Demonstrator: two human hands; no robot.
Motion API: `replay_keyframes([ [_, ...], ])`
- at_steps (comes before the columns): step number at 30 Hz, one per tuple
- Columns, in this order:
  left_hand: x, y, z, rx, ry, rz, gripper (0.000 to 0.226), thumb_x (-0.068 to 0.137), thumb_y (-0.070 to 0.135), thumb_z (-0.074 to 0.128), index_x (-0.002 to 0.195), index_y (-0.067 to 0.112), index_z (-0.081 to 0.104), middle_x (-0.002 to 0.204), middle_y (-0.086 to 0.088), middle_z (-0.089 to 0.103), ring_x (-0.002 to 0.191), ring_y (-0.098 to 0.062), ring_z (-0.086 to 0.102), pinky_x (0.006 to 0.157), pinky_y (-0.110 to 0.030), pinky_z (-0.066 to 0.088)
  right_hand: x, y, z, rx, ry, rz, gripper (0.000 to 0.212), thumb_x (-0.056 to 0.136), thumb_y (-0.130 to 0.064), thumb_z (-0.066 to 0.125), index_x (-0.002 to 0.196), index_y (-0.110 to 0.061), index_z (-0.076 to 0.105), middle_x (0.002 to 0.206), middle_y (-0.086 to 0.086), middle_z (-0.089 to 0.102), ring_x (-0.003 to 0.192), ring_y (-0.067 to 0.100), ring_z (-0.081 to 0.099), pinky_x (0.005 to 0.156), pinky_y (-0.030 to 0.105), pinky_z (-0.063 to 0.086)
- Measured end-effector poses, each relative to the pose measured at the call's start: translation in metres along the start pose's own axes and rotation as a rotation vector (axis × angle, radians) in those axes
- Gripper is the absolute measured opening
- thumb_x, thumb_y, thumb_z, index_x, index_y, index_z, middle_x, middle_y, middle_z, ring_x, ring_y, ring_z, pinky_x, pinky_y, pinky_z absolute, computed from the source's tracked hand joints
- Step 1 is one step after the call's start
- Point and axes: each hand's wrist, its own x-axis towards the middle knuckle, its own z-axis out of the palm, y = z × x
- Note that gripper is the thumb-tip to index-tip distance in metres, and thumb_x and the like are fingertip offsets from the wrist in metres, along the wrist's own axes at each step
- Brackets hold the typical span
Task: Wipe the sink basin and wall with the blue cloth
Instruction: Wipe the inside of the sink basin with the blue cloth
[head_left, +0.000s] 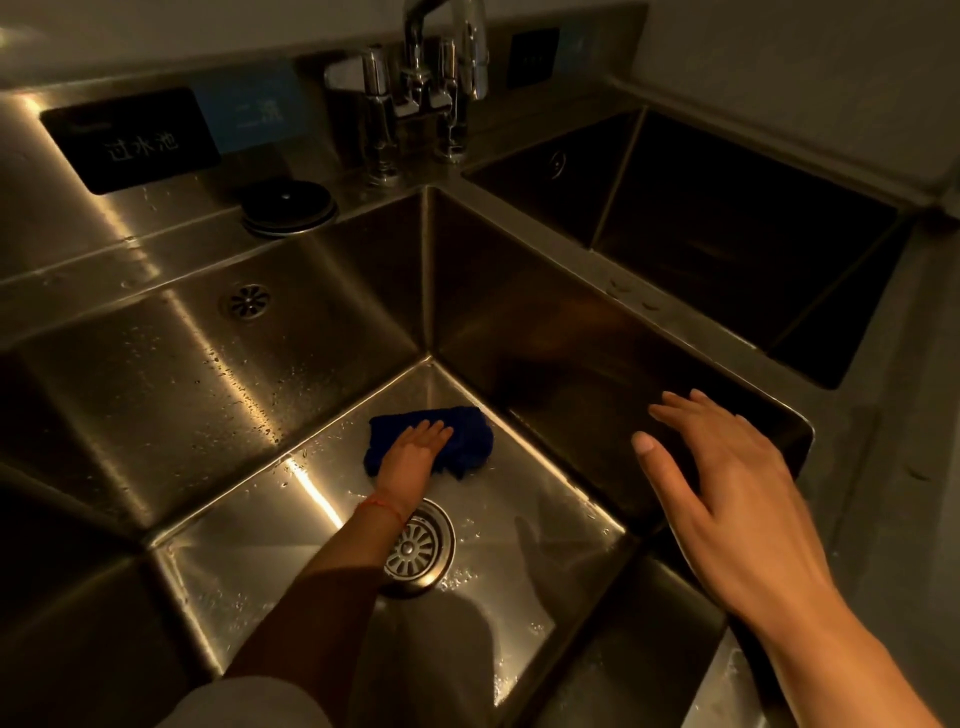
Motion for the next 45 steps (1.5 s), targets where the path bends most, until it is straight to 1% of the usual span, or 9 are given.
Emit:
replay_keyframes([
  [8,-0.038,0.000,0.026,-0.047,0.042,0.212,0.072,0.091,0.002,0.044,0.152,0.024,0.014,0.161,0.003,0.010,0.149,-0.013,0.006,0.121,-0.026,-0.003,0.000,-0.002,-0.002,-0.003,-0.007,-0.006,0.055,0.086,-0.051,0.029,0.126,-0.020,0.051,0.134,0.001,0.051,0.126,0.001,0.024,0.109,0.032,0.017],
  [14,-0.021,-0.009,0.016,0.003,-0.023,0.311,0.069,0.093,0.002,0.045,0.151,0.026,0.016,0.160,0.003,0.011,0.148,-0.012,0.006,0.120,-0.025,-0.002,0.001,0.000,0.000,-0.010,0.010,-0.006,0.052,0.092,-0.054,0.031,0.125,-0.020,0.052,0.133,0.002,0.053,0.125,0.002,0.025,0.107,0.032,0.017],
  [19,0.002,-0.002,0.004,0.110,-0.095,0.340,0.068,0.094,0.007,0.049,0.151,0.026,0.018,0.161,0.004,0.009,0.149,-0.015,0.003,0.121,-0.031,-0.002,0.000,0.002,0.001,-0.016,0.017,-0.006,0.052,0.091,-0.052,0.029,0.124,-0.020,0.053,0.132,0.001,0.053,0.125,0.002,0.026,0.108,0.034,0.019],
  [29,-0.001,0.018,0.011,0.245,-0.067,0.161,0.070,0.096,0.010,0.046,0.153,0.020,0.006,0.161,-0.010,0.003,0.148,-0.027,0.004,0.121,-0.040,0.005,0.000,-0.001,-0.001,-0.001,0.015,0.010,0.055,0.091,-0.054,0.027,0.124,-0.019,0.052,0.133,0.002,0.053,0.125,0.002,0.026,0.109,0.036,0.020],
  [33,-0.003,0.026,0.009,0.205,-0.083,0.124,0.076,0.093,0.026,0.051,0.153,0.017,0.006,0.160,-0.015,0.008,0.147,-0.031,0.007,0.120,-0.043,0.005,0.001,-0.001,-0.001,0.009,0.020,0.014,0.056,0.087,-0.052,0.029,0.123,-0.018,0.053,0.131,0.003,0.055,0.124,0.003,0.028,0.109,0.038,0.023],
  [36,-0.009,0.032,0.012,0.121,-0.057,0.077,0.068,0.092,0.034,0.041,0.152,0.020,0.013,0.159,-0.015,0.010,0.147,-0.030,0.007,0.120,-0.045,0.002,0.000,0.000,-0.001,0.003,0.026,0.015,0.053,0.092,-0.054,0.029,0.123,-0.019,0.054,0.130,0.002,0.055,0.123,0.002,0.029,0.108,0.037,0.023],
  [39,-0.012,0.033,0.014,0.072,-0.014,0.054,0.063,0.095,0.042,0.033,0.152,0.020,0.018,0.159,-0.014,0.013,0.147,-0.029,0.007,0.120,-0.045,0.001,0.001,-0.001,0.000,0.000,0.024,0.016,0.054,0.087,-0.051,0.029,0.122,-0.019,0.054,0.128,0.002,0.056,0.122,0.002,0.029,0.106,0.034,0.022],
  [42,-0.013,0.034,0.015,0.060,-0.011,0.025,0.067,0.096,0.056,0.028,0.152,0.021,0.017,0.160,-0.014,0.010,0.148,-0.030,0.006,0.119,-0.046,0.000,0.000,-0.001,0.000,0.002,0.029,0.013,0.054,0.087,-0.051,0.030,0.122,-0.018,0.054,0.127,0.003,0.057,0.121,0.002,0.030,0.106,0.035,0.023],
  [45,-0.012,0.037,0.013,0.094,-0.049,0.020,0.070,0.096,0.058,0.029,0.152,0.021,0.012,0.160,-0.015,0.007,0.147,-0.031,0.004,0.119,-0.047,-0.001,0.001,-0.001,0.000,0.008,0.034,0.016,0.052,0.091,-0.052,0.031,0.121,-0.018,0.055,0.127,0.003,0.058,0.120,0.002,0.031,0.105,0.035,0.024],
])
